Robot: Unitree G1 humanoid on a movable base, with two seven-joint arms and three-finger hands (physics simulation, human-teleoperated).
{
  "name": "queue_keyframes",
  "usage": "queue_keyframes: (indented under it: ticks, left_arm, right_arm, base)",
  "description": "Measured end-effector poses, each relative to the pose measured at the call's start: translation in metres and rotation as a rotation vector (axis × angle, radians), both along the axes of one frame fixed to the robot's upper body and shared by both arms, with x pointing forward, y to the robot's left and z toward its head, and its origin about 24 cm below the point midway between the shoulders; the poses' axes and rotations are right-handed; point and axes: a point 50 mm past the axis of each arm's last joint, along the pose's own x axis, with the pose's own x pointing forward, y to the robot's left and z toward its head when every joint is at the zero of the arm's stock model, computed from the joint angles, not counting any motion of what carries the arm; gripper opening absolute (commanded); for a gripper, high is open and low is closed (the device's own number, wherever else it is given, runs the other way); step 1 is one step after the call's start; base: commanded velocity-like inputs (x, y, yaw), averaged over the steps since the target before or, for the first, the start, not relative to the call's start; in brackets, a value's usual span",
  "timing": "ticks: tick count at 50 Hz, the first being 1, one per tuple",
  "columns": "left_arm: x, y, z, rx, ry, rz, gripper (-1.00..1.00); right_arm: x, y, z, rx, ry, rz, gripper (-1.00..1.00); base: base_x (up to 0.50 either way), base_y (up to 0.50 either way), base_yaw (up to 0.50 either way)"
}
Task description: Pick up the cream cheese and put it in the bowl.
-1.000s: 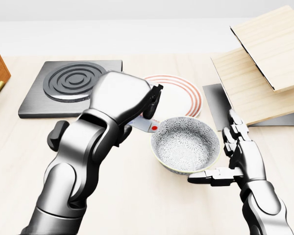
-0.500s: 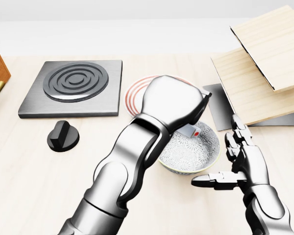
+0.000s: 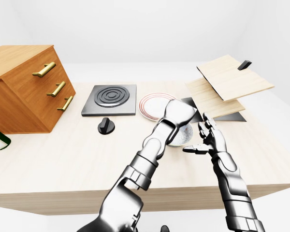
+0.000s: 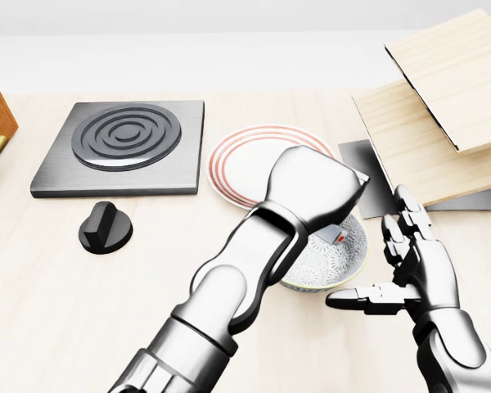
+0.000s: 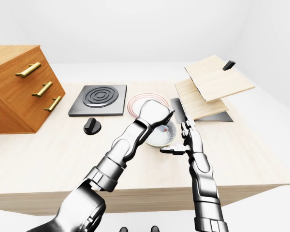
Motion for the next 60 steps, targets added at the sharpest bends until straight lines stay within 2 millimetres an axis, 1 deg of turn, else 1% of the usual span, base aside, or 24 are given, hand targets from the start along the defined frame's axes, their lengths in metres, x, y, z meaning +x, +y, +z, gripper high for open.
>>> queue_keyframes:
  ticks: [16, 32, 45, 46, 48, 49, 60]
  left_arm:
    - [0.004, -0.006, -0.013, 0.047, 0.004, -0.005, -1.0]
    - [0.013, -0.007, -0.017, 0.043, 0.016, 0.004, -1.0]
    - [0.016, -0.008, -0.02, 0.03, 0.028, 0.005, -1.0]
    - [0.016, -0.008, -0.02, 0.028, 0.027, 0.005, -0.86]
    - [0.017, -0.007, -0.02, 0.026, 0.023, 0.006, -0.86]
    - [0.017, -0.007, -0.02, 0.025, 0.022, 0.007, 1.0]
    - [0.021, -0.004, -0.014, 0.003, -0.017, 0.025, 1.0]
  right_arm:
    - [-0.001, 0.001, -0.002, 0.005, 0.008, 0.004, 1.0]
    - [-0.001, 0.001, -0.006, 0.012, 0.023, 0.007, 1.0]
    - [-0.001, 0.0, -0.008, 0.017, 0.033, 0.008, 1.0]
    - [-0.001, 0.0, -0.009, 0.018, 0.034, 0.008, 1.0]
    - [0.0, 0.0, -0.009, 0.018, 0.037, 0.008, 1.0]
    - [0.0, 0.0, -0.009, 0.018, 0.038, 0.008, 1.0]
    - [0.0, 0.001, -0.012, 0.021, 0.051, 0.01, 1.0]
  base:
    - [0.0, 0.0, 0.0]
    - [0.0, 0.0, 0.0]
    - [0.0, 0.0, 0.0]
    - [0.0, 0.0, 0.0]
    - [0.0, 0.0, 0.0]
    - [0.0, 0.0, 0.0]
    - [0.0, 0.0, 0.0]
